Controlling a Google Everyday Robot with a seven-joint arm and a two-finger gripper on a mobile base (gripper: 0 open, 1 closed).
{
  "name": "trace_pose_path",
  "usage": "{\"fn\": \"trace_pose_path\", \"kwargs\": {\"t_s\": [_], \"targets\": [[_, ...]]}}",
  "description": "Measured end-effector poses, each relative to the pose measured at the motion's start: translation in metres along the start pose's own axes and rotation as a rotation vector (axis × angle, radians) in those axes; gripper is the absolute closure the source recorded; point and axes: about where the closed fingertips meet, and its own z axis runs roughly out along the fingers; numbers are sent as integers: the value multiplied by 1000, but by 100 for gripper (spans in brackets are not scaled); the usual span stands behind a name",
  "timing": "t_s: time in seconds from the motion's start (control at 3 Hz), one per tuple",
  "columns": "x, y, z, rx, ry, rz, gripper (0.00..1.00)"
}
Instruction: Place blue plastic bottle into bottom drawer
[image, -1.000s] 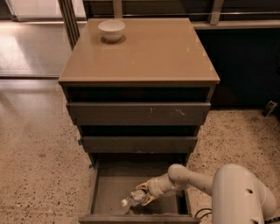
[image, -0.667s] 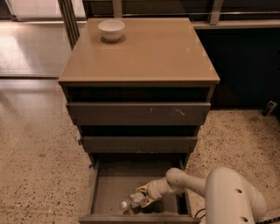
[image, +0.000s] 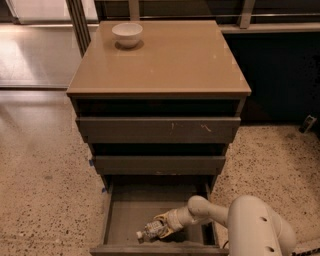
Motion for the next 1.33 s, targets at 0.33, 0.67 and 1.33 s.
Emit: {"fn": "trace_pose_path", "kwargs": {"t_s": [0.33,0.67,1.33], "targets": [[0,0,0,0,0,0,62],[0,0,0,0,0,0,39],[0,0,0,0,0,0,0]]}}
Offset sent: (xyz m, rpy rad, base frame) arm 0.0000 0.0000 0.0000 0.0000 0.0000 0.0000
